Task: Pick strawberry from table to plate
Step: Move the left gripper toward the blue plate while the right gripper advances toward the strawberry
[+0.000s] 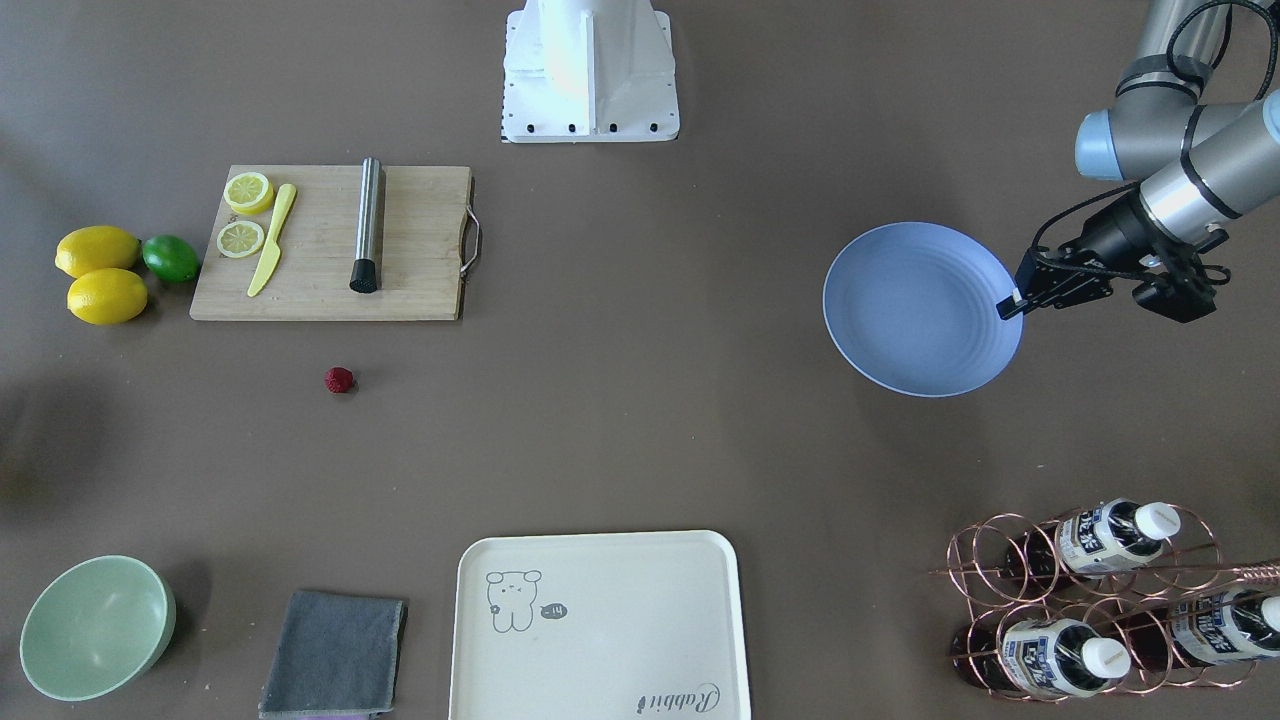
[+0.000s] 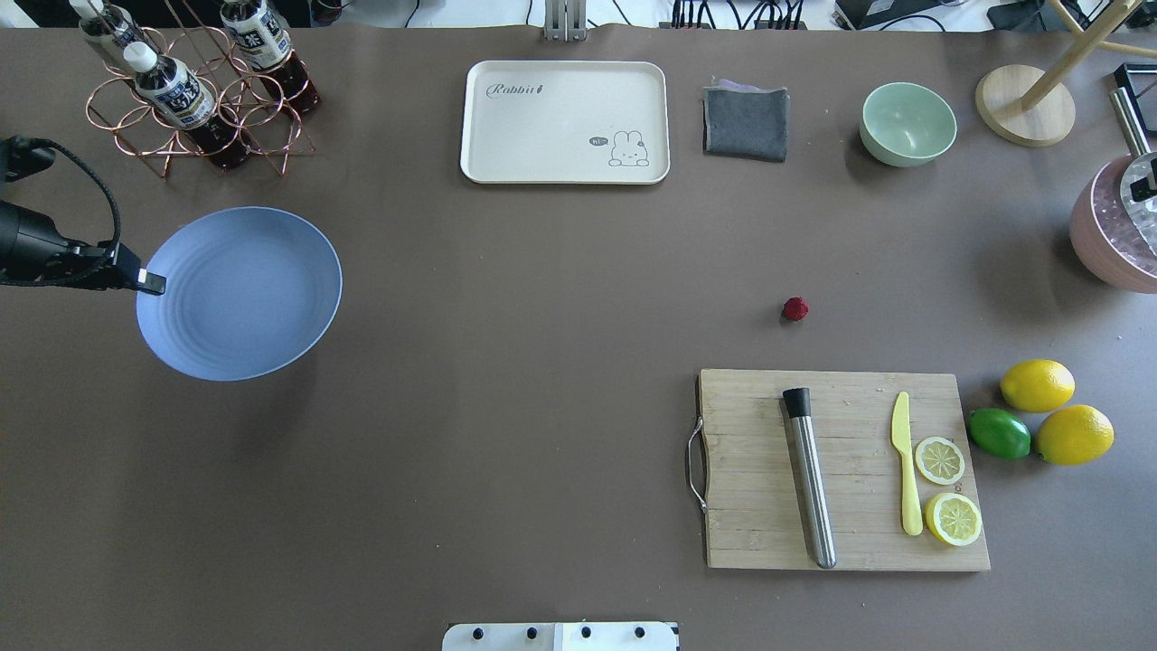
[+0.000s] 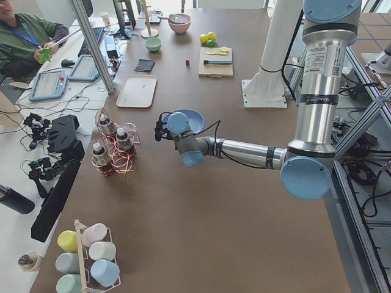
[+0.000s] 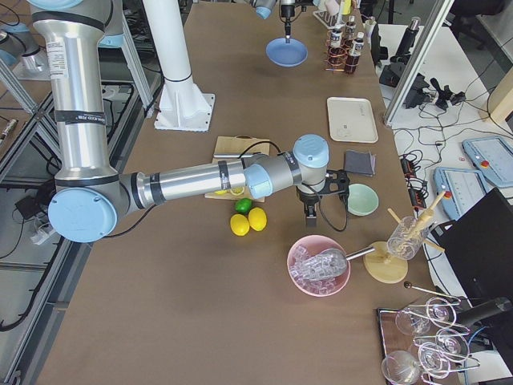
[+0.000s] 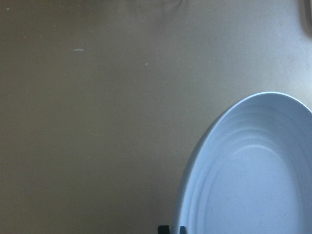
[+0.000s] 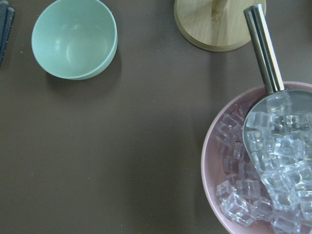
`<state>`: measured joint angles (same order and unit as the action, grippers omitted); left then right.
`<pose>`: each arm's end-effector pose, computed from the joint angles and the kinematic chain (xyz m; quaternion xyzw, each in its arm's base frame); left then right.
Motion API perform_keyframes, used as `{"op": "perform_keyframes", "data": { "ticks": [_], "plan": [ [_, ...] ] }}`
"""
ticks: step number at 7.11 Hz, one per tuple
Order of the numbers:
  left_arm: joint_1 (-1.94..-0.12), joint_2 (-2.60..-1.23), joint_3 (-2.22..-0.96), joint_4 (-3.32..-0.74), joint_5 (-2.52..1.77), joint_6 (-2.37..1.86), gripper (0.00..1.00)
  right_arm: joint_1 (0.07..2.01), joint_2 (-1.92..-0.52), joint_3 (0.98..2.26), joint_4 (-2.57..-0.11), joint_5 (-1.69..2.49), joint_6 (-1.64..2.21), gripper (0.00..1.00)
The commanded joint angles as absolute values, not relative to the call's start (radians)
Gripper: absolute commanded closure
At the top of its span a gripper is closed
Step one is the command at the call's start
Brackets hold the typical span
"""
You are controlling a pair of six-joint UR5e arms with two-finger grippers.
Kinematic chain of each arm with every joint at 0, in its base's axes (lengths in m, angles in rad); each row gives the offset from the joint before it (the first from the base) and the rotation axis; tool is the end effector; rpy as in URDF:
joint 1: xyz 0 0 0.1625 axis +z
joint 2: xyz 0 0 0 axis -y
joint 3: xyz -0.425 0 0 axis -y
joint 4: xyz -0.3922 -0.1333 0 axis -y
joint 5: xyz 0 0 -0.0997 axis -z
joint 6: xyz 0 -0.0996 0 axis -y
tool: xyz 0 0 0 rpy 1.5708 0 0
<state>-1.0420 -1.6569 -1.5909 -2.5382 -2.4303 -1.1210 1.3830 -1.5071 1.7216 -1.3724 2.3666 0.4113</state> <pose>0.2181 -0.4879 0.4877 0.0525 0.5844 -0.0242 0.8094 -0.0378 -0.5318 0.5270 0.0686 -0.4181 0.0217 0.9055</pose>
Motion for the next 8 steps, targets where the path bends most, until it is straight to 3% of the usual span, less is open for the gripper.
{"op": "perform_keyframes", "data": {
  "ticks": [1,5,8],
  "plan": [
    [-0.938,-1.744,-1.617,-2.522,-2.323,-1.28,1.0,1.289,-1.448,1.724,-1.367,2.338,0.561,0.0],
    [-0.657,-1.96,-1.729,-2.228,-2.032,-1.457,1.0,1.12,-1.338,1.726,-1.367,2.252,0.8,0.0],
    [-0.505,-2.035,-1.683,-2.223,-1.837,-1.546,1.0,1.002,-1.286,1.72,-1.333,2.168,0.966,0.0]
  ]
}}
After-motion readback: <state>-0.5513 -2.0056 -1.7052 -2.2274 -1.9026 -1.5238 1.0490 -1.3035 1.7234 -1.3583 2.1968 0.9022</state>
